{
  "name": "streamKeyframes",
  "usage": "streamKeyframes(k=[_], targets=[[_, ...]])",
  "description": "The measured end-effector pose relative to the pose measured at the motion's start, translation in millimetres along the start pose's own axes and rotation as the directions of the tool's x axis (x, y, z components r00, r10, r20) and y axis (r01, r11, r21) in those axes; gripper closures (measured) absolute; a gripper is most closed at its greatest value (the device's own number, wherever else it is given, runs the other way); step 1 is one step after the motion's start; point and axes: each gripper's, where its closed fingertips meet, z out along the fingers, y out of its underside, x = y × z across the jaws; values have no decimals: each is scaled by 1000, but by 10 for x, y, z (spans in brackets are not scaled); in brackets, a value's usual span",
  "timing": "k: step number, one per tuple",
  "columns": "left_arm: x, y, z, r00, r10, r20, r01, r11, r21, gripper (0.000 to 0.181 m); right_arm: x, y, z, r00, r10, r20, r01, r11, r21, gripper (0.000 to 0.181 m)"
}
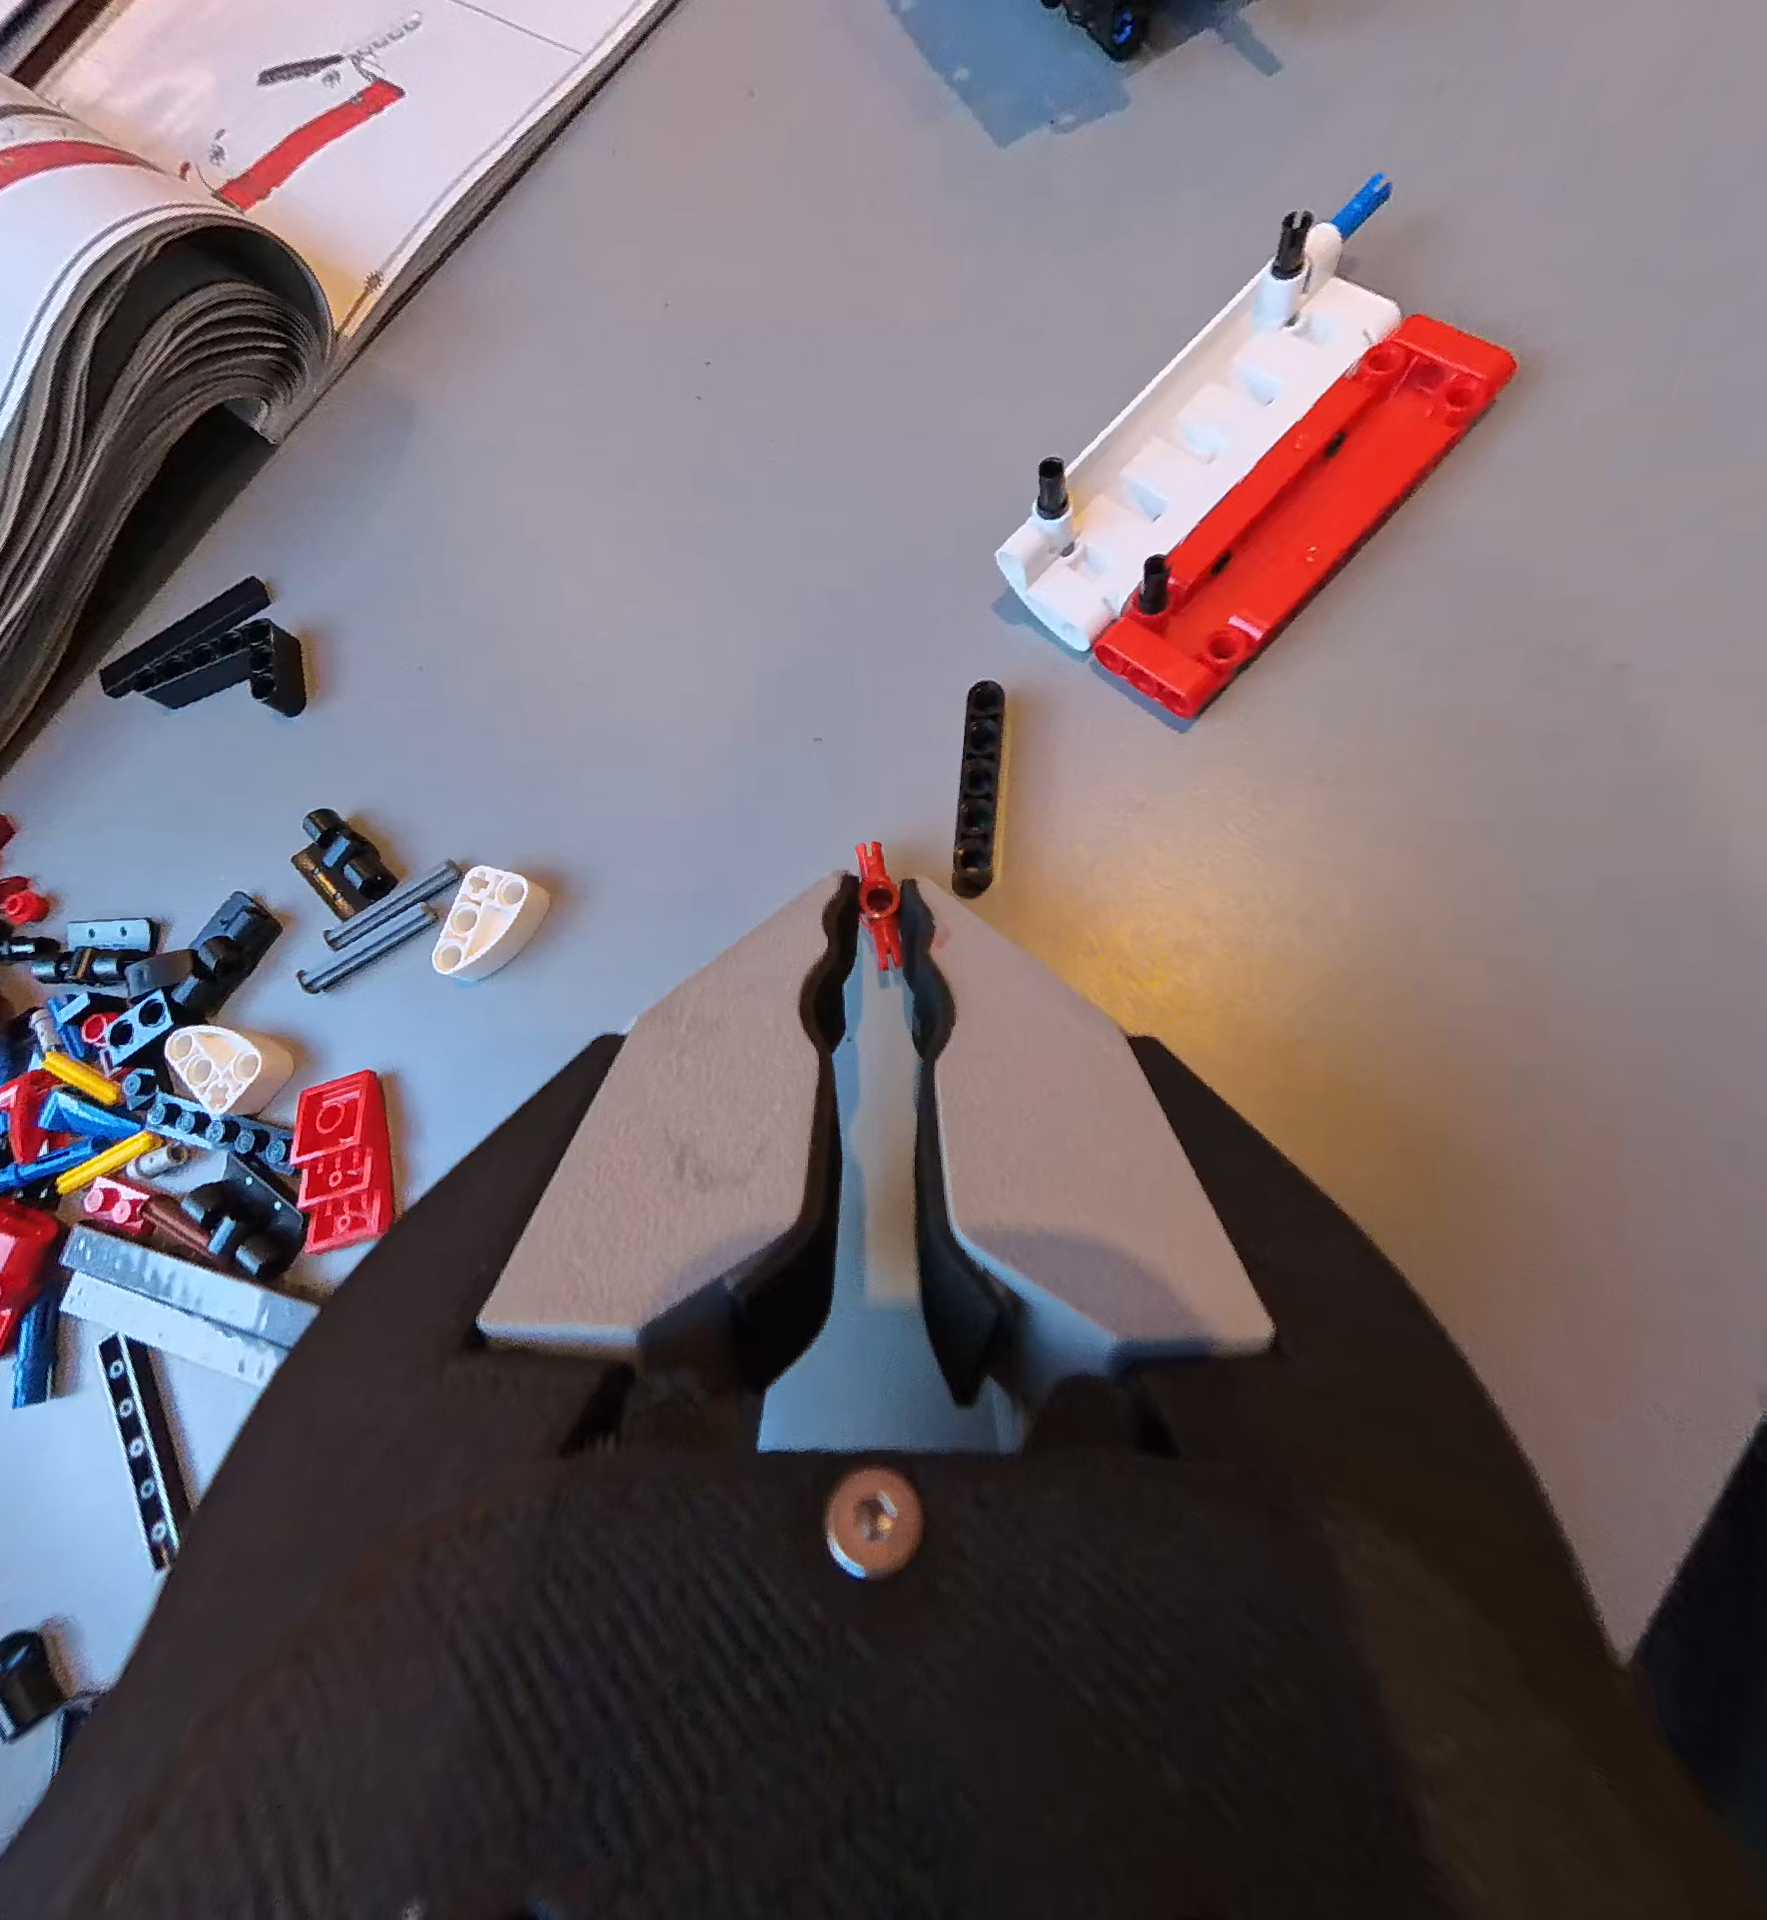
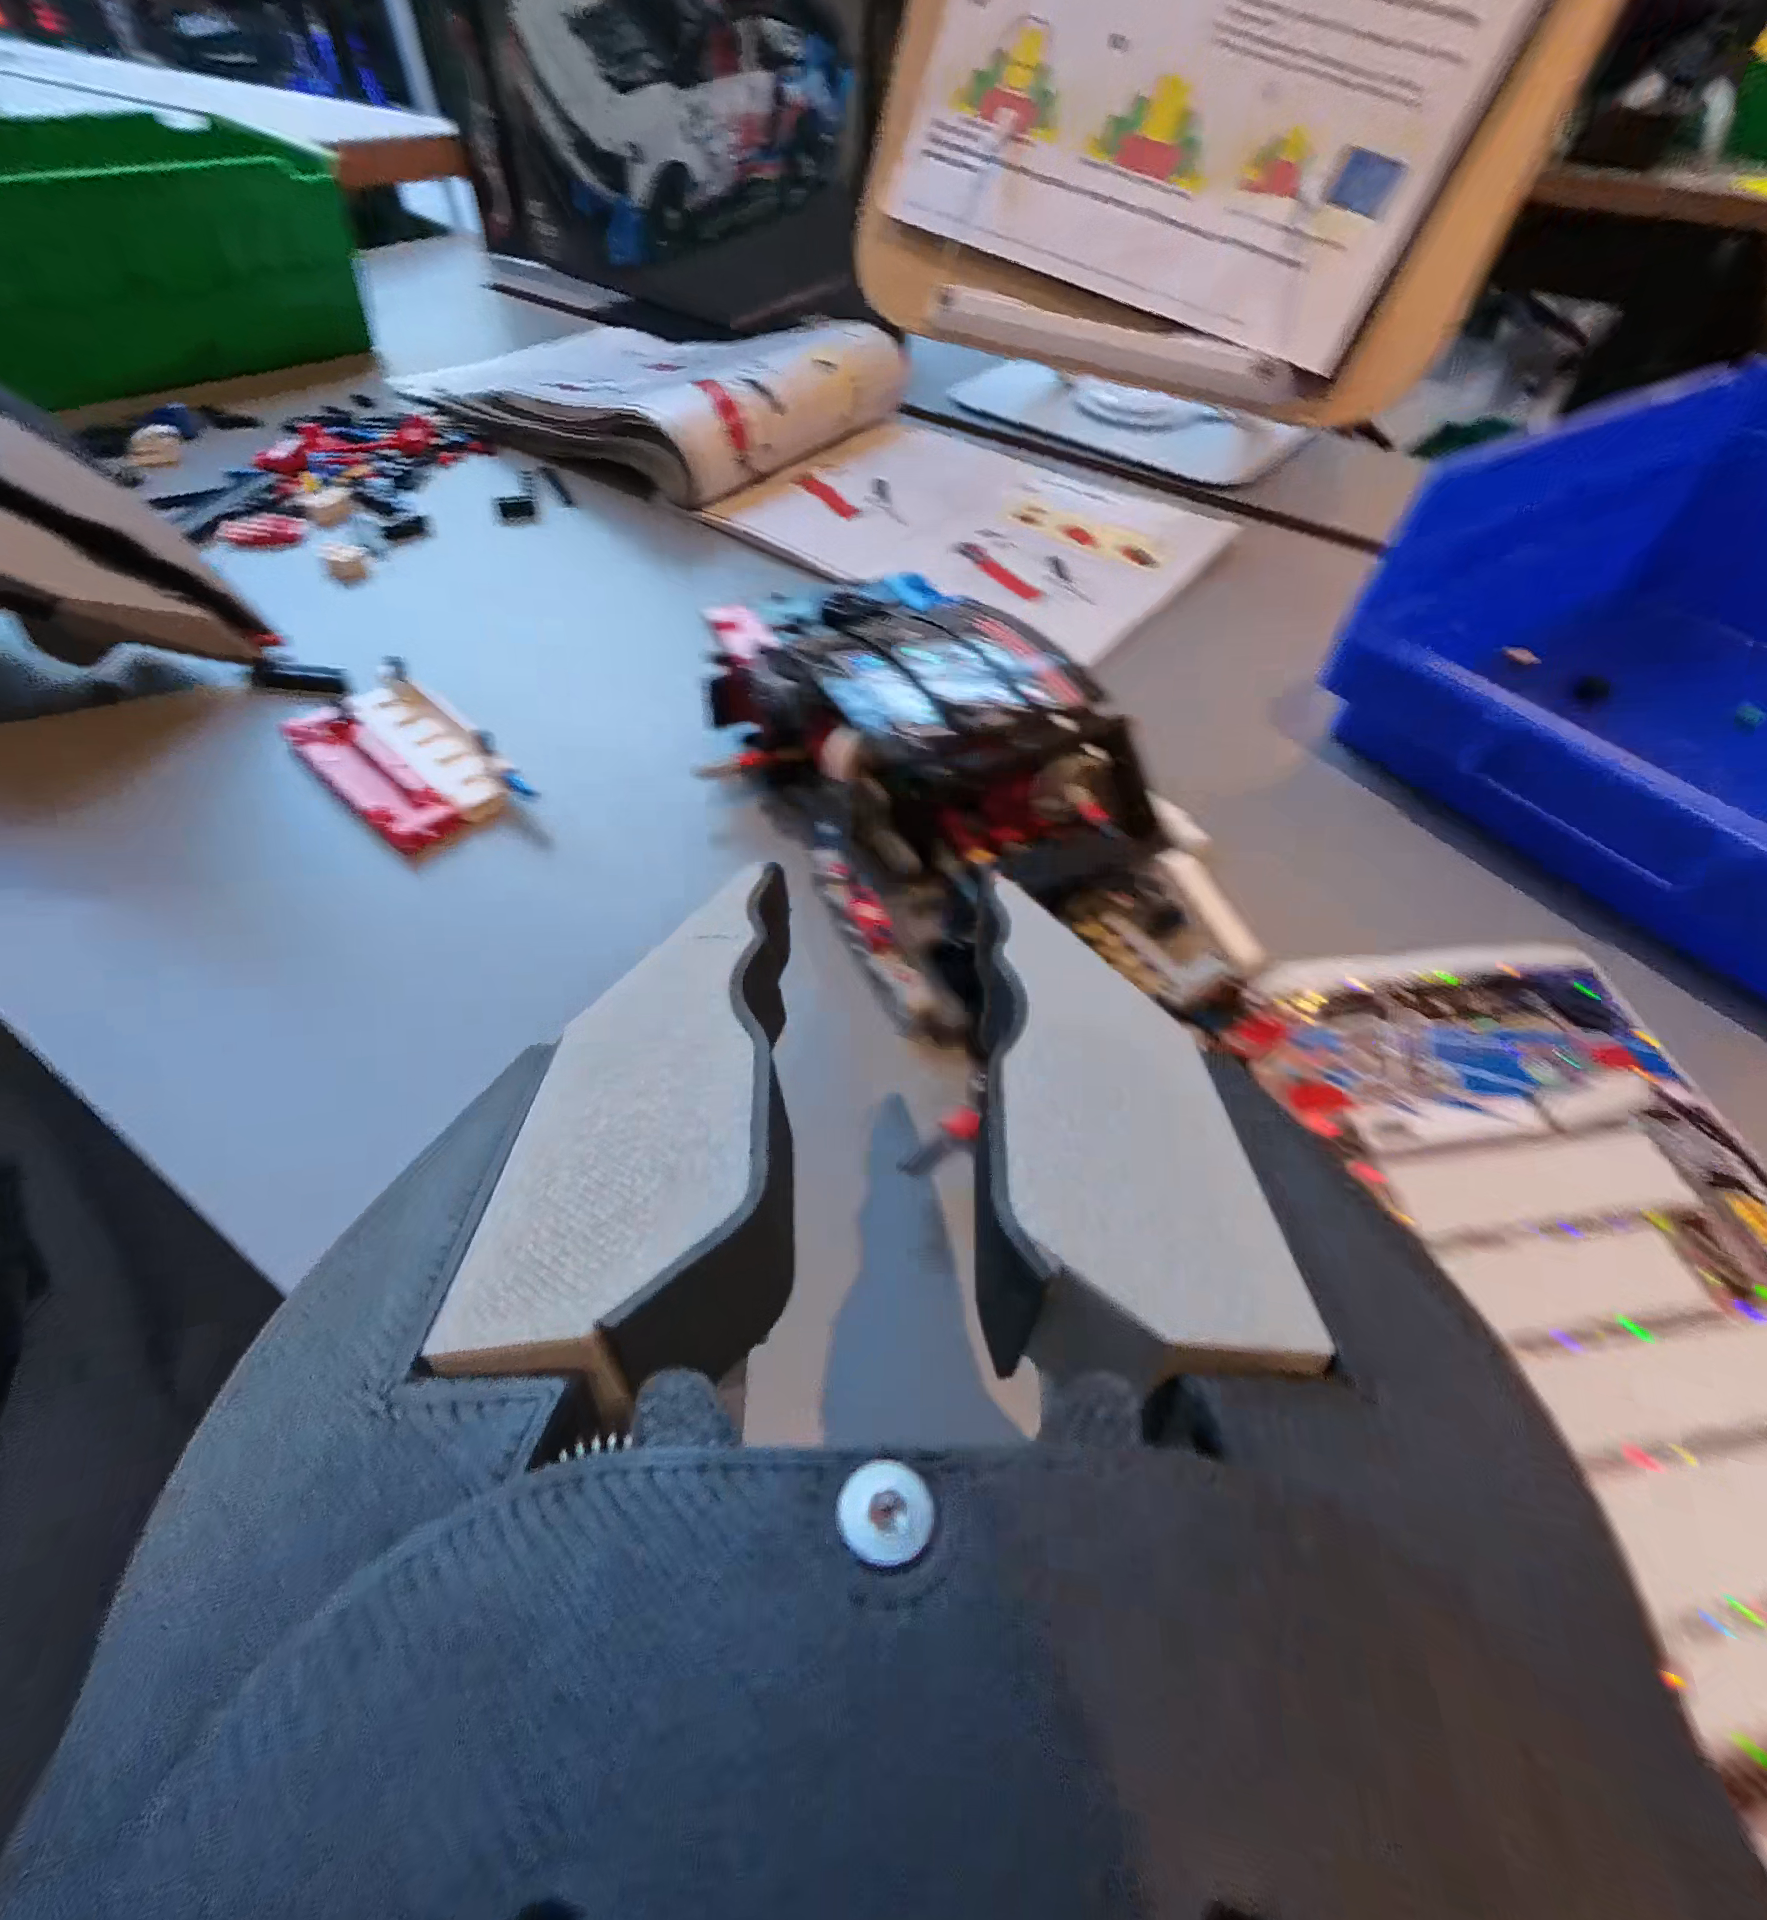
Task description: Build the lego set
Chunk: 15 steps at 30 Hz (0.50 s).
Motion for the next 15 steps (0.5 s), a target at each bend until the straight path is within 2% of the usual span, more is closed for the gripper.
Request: streamKeyframes(k=[3,7,15], targets=[[2,17,-18,1000,0,4,0,1000,0,176,490,174,-145,996,94,-3,-94,991,-98,147],[8,21,-23,1000,-1,1,1,1000,1,177,805,515,-158,973,204,103,-170,947,-274,146],[-9,23,-15,998,-55,-36,55,998,1,176,833,868,-21,922,254,293,-94,880,-465,147]])
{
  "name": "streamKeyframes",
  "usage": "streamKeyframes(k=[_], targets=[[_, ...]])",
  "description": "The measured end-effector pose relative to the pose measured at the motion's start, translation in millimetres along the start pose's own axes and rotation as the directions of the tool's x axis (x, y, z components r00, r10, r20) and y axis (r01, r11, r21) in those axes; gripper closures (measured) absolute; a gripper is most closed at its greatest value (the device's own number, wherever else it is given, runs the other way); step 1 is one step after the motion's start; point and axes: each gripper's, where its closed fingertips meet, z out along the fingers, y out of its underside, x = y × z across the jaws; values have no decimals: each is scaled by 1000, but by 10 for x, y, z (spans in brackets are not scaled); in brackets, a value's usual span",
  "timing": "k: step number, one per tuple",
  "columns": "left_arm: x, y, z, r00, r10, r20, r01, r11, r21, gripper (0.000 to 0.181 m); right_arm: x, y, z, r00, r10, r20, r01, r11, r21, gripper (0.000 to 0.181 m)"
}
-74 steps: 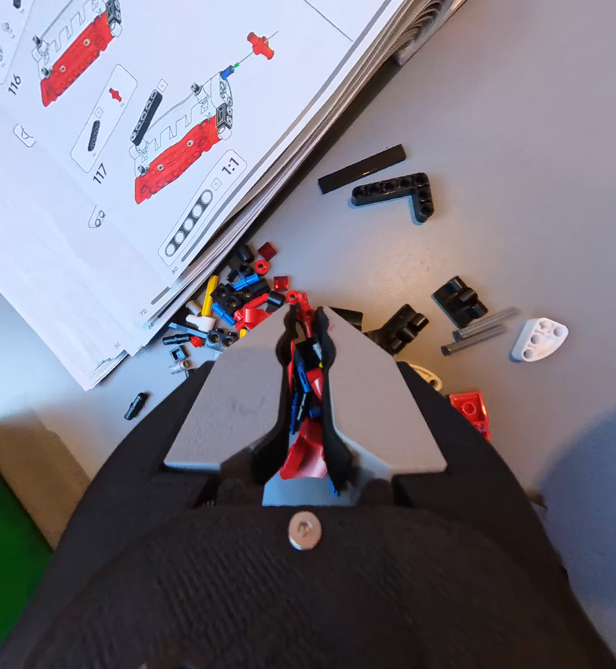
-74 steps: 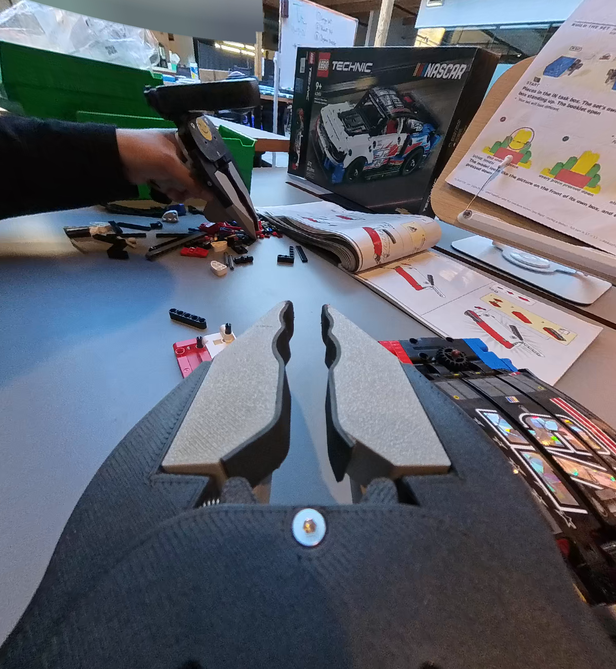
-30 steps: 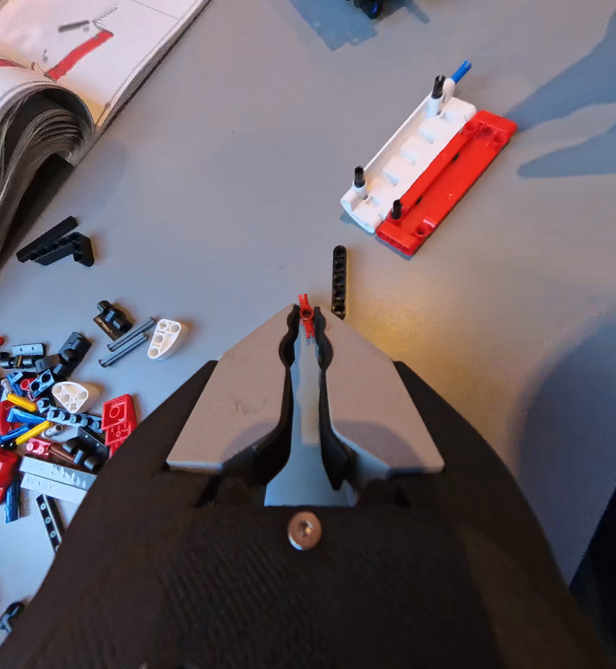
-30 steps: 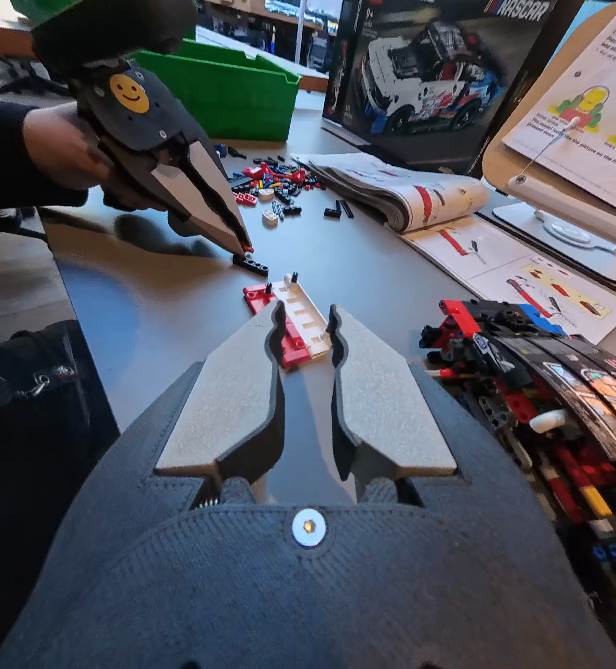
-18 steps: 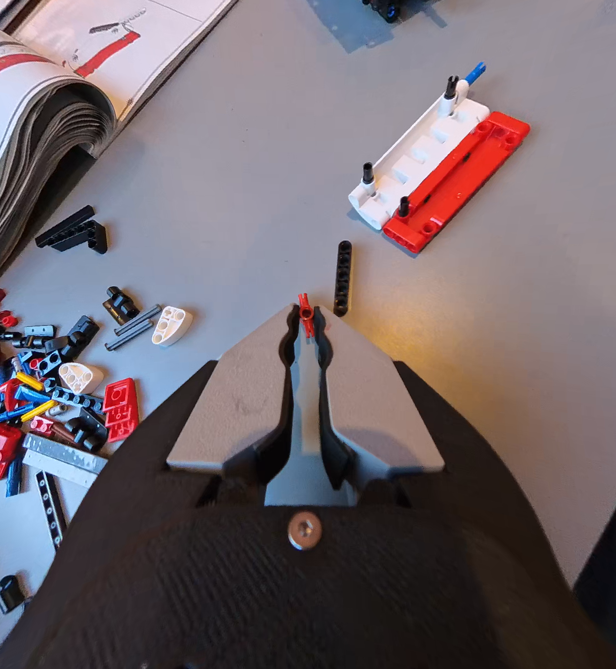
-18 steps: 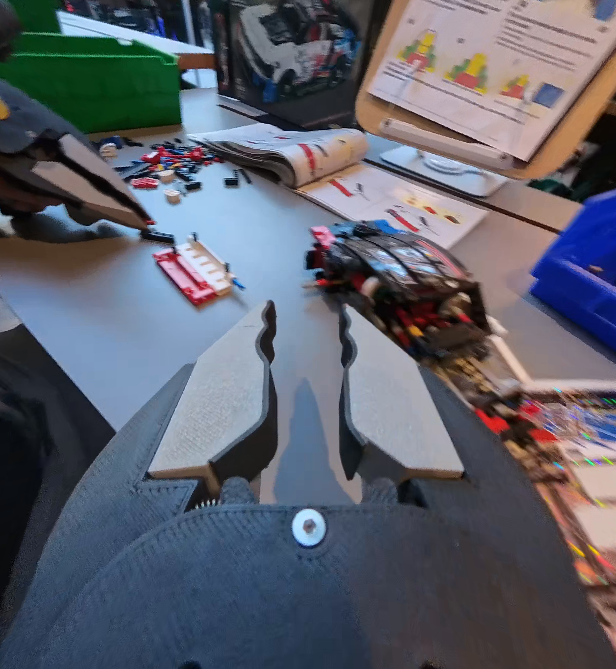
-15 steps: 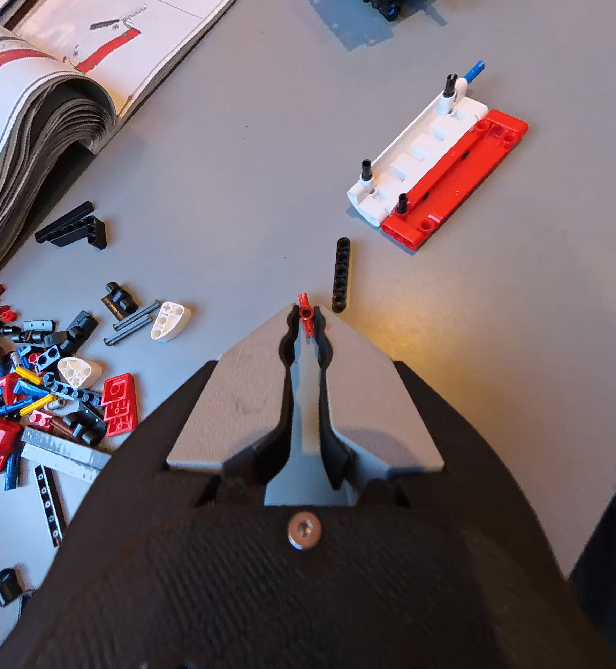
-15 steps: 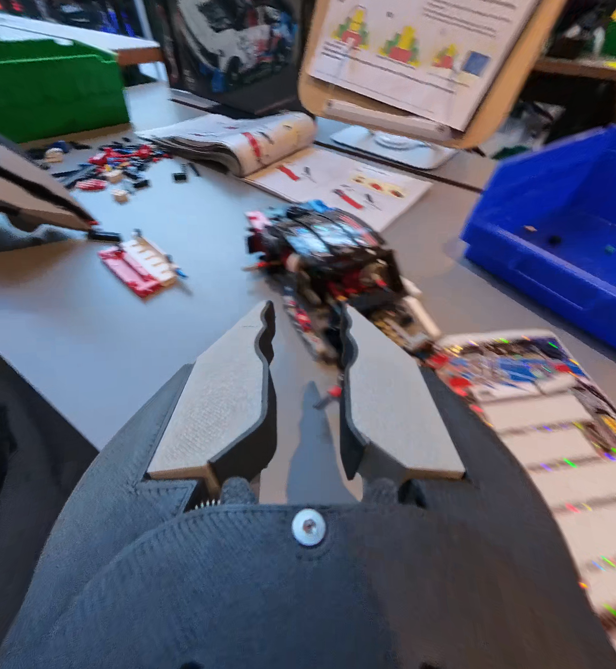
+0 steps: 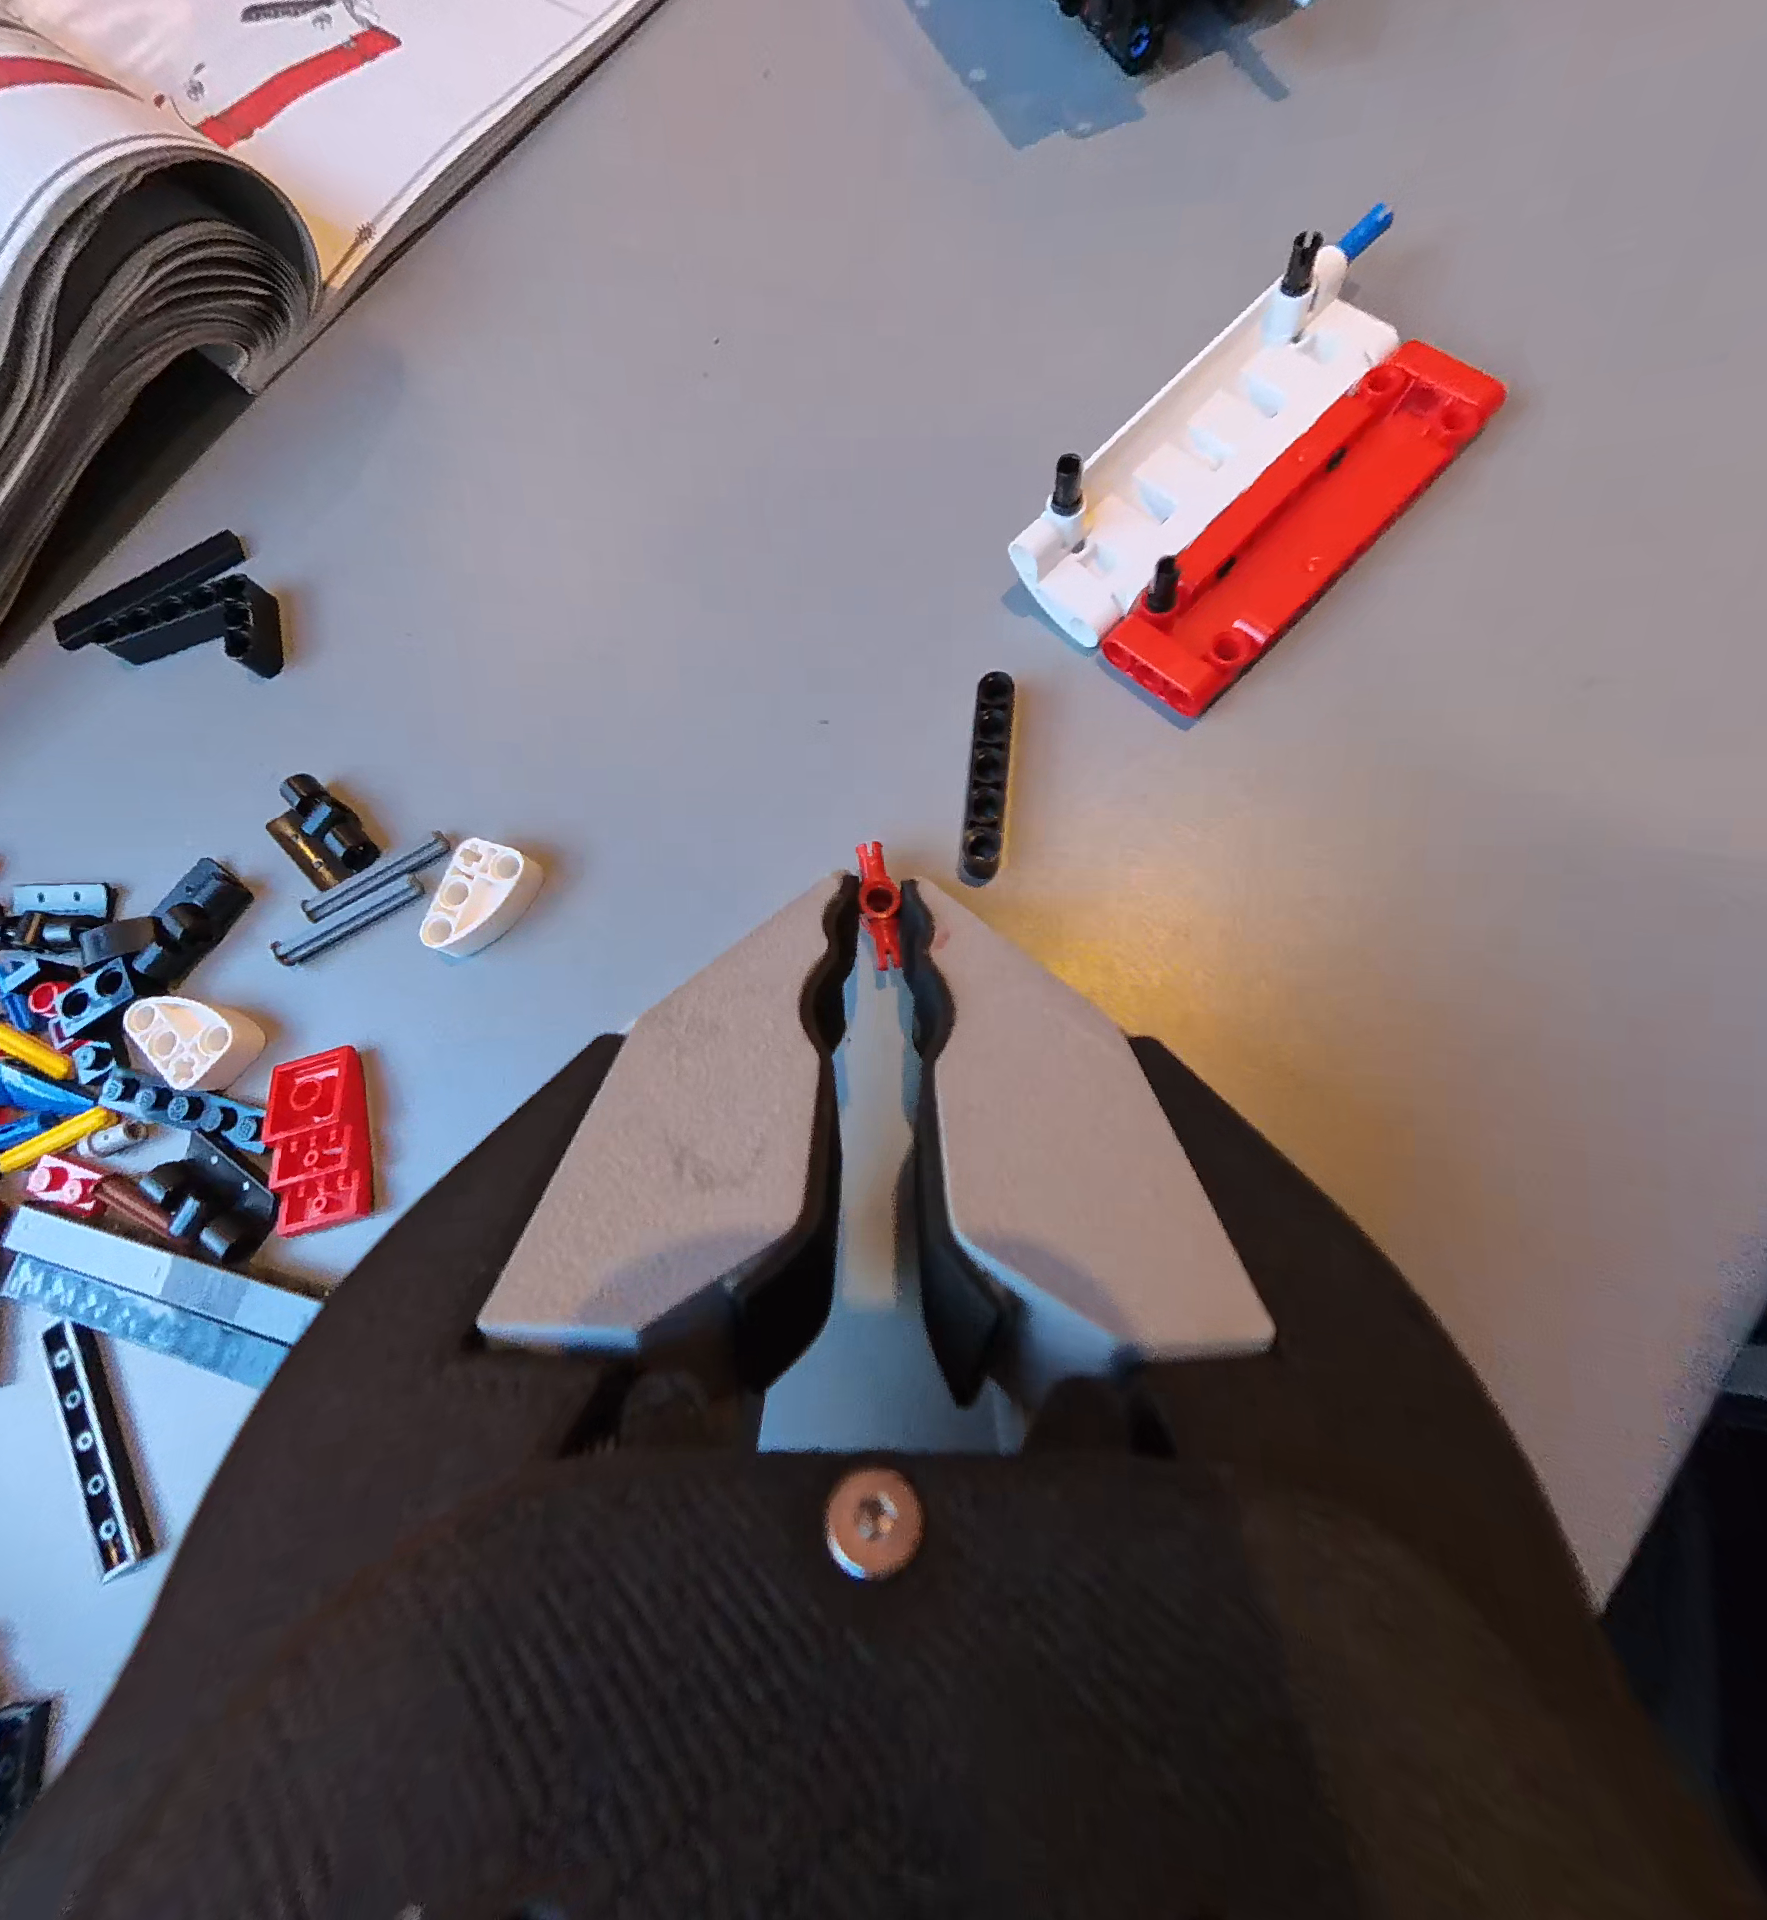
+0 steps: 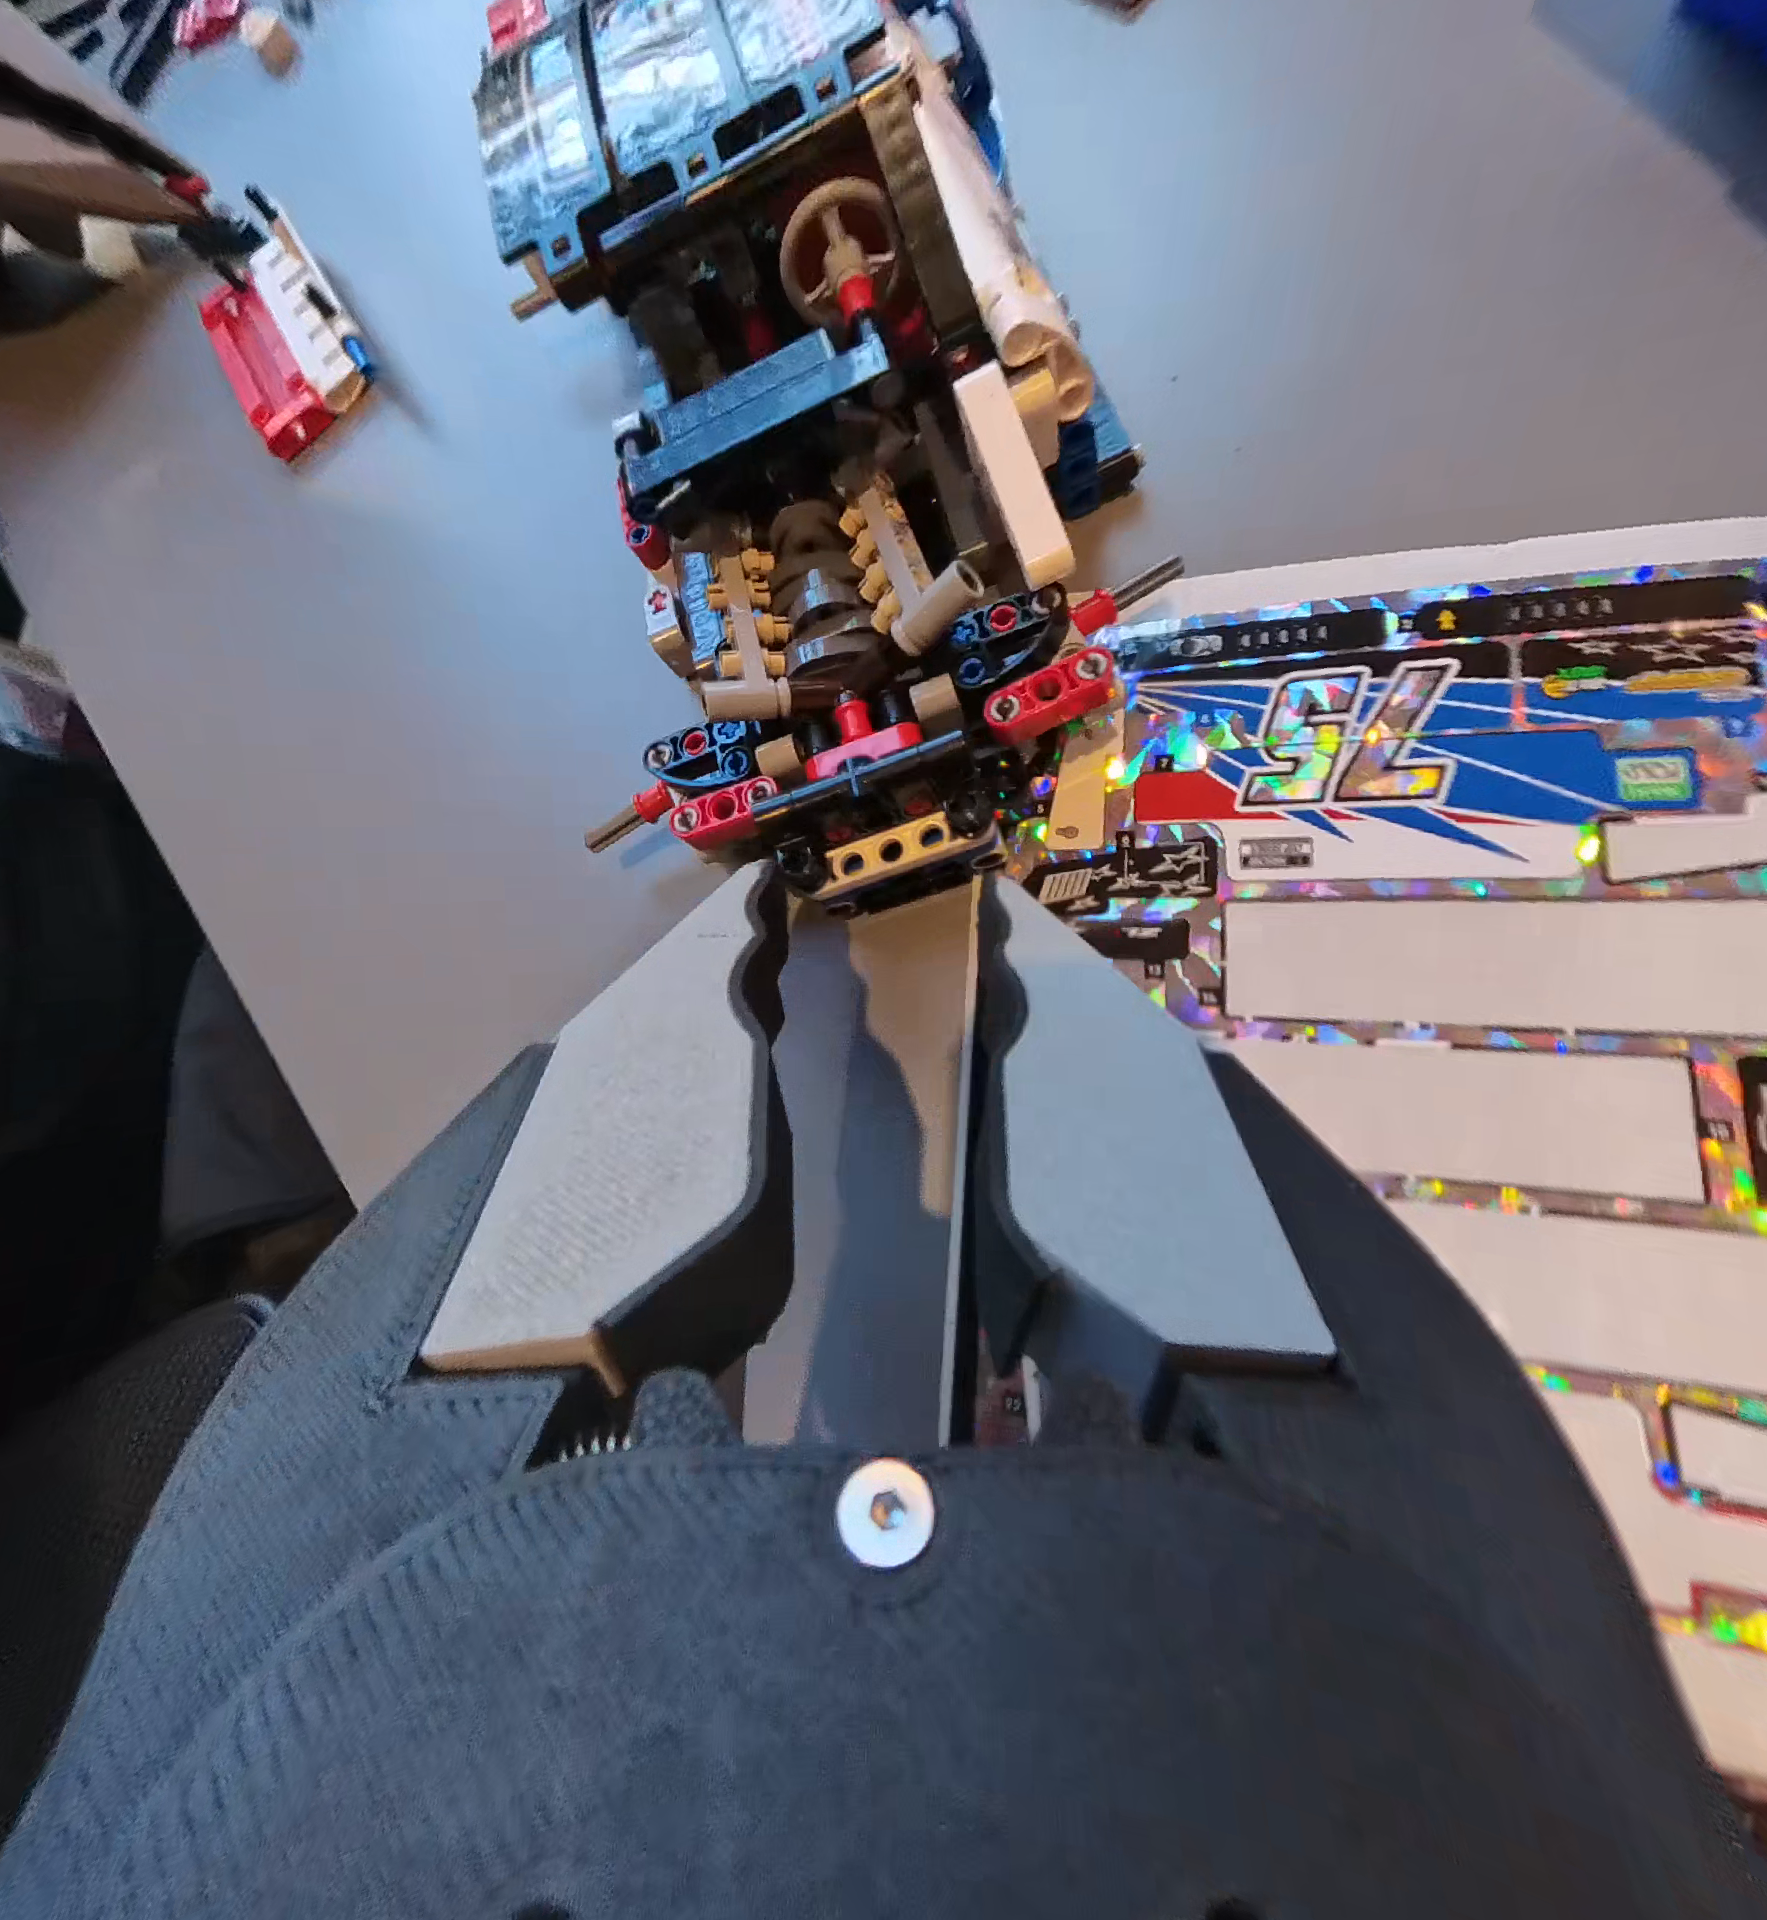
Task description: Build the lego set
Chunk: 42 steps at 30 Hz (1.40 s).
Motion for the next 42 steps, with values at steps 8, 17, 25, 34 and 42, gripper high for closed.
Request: streamKeyframes(k=[8,17,25,34,42], targets=[[-51,-83,-2,999,-28,-23,30,999,46,177,-75,-55,166,989,-85,121,94,993,-71,148],[-24,-136,20,997,69,-20,-67,996,66,177,-349,-353,-62,980,-148,130,146,989,25,157],[270,-473,-96,946,317,64,-324,919,225,177,-1872,-1450,562,922,-182,342,15,899,439,171],[630,-687,-265,840,510,185,-542,782,308,176,-2676,-1335,1803,845,-88,527,-9,984,180,164],[705,-773,-388,827,513,227,-561,737,377,177,-2837,-1353,1769,761,-15,649,-98,986,137,172]])
